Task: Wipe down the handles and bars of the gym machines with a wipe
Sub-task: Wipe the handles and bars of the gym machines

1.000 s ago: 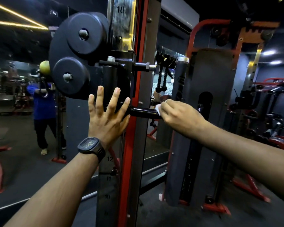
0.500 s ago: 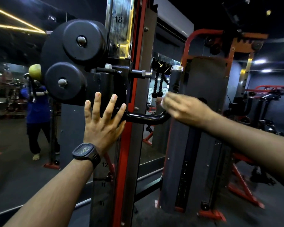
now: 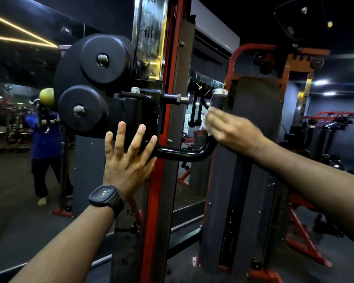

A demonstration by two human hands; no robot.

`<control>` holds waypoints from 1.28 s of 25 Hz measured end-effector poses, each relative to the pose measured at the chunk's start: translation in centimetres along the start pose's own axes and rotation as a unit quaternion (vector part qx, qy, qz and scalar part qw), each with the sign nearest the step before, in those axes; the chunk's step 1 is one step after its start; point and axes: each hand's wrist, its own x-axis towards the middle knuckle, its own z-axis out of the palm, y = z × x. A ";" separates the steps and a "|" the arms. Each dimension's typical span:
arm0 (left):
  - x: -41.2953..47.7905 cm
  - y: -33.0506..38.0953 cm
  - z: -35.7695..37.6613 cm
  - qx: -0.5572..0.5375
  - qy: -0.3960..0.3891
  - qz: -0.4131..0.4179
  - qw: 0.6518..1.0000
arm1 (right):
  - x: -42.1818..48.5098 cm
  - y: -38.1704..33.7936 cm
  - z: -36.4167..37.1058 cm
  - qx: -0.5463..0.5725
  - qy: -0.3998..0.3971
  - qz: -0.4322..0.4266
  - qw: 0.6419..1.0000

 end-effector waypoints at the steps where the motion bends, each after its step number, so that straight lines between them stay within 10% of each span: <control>1: 0.0 0.0 0.0 0.002 0.000 0.000 1.000 | 0.2 0.5 0.0 0.009 0.004 0.028 1.000; 10: 0.2 0.0 0.0 -0.008 -0.001 -0.008 1.000 | 0.9 0.2 -0.4 -0.010 0.039 0.162 0.986; 18: 0.0 -0.1 0.1 -0.004 -0.003 -0.008 1.000 | 2.1 -6.0 -0.8 0.209 0.090 0.557 0.799; 23: 0.0 -0.1 0.1 0.003 -0.005 -0.005 1.000 | 3.1 -4.9 -1.3 0.278 0.115 0.629 0.717; 32: 3.4 -0.7 -1.3 0.055 -0.002 0.002 0.998 | 3.0 -6.2 -1.2 0.323 0.129 0.654 0.671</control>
